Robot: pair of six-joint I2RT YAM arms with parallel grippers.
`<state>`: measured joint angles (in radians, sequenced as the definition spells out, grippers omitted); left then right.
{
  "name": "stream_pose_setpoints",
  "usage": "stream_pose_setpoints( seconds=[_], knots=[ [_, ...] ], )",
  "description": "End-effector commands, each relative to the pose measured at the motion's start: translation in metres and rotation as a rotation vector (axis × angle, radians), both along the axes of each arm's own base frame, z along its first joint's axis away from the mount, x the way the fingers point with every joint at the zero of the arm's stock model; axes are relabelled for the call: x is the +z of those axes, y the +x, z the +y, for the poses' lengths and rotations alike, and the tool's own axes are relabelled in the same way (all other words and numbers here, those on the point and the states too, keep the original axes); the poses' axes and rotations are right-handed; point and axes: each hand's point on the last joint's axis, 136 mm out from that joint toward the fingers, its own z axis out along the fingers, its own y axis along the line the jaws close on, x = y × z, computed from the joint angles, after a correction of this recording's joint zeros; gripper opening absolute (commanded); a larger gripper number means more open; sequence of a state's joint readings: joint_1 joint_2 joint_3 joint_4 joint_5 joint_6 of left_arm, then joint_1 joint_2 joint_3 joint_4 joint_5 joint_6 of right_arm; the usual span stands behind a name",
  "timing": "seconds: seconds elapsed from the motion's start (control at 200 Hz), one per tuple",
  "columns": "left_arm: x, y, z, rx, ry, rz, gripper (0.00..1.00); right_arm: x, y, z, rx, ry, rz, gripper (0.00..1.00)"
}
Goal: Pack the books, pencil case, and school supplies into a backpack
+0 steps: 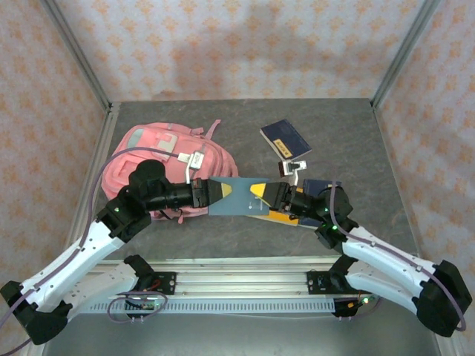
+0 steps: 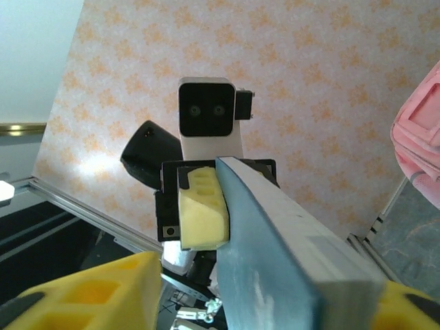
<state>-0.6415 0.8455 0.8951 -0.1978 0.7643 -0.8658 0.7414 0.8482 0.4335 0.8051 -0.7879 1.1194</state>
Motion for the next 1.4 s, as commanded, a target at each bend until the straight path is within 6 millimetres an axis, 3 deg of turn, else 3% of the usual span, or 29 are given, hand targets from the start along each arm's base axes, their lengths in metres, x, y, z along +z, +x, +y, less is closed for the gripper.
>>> stream_pose_setpoints(
  seconds=[0.0,0.17,0.255,0.435,0.575,0.711,0.836,1.101,1.216,1.396],
  knots=[
    [-0.003,0.012,0.004,0.049,0.021,-0.019,0.0,0.008,-0.01,-0.004,0.005,0.011,-0.06,0.32],
    [-0.009,0.014,0.004,0.054,0.047,-0.017,0.0,-0.003,-0.005,-0.002,-0.01,-0.035,-0.045,0.08],
    [-0.019,0.016,0.009,0.068,0.116,-0.019,0.0,-0.008,0.001,-0.006,-0.067,-0.081,-0.055,0.03],
    [-0.061,0.035,0.037,0.16,0.394,0.013,0.36,-0.051,0.025,-0.028,-0.286,-0.376,-0.054,0.0],
    [-0.097,0.064,0.076,0.288,0.689,0.07,0.48,-0.09,0.048,-0.064,-0.487,-0.654,0.007,0.0],
    [-0.111,0.099,0.105,0.397,0.906,0.083,0.56,-0.1,0.056,-0.083,-0.58,-0.743,0.001,0.0],
    [-0.126,0.134,0.124,0.465,1.053,0.109,0.57,-0.099,0.06,-0.088,-0.616,-0.76,-0.015,0.0],
    [-0.156,0.194,0.132,0.48,1.183,0.171,0.58,-0.098,0.064,-0.09,-0.627,-0.789,-0.065,0.0],
    [-0.175,0.207,0.131,0.453,1.21,0.213,0.57,-0.102,0.064,-0.092,-0.629,-0.808,-0.071,0.0],
    [-0.199,0.212,0.132,0.416,1.26,0.251,0.58,-0.11,0.063,-0.092,-0.617,-0.817,-0.072,0.0]
  ],
)
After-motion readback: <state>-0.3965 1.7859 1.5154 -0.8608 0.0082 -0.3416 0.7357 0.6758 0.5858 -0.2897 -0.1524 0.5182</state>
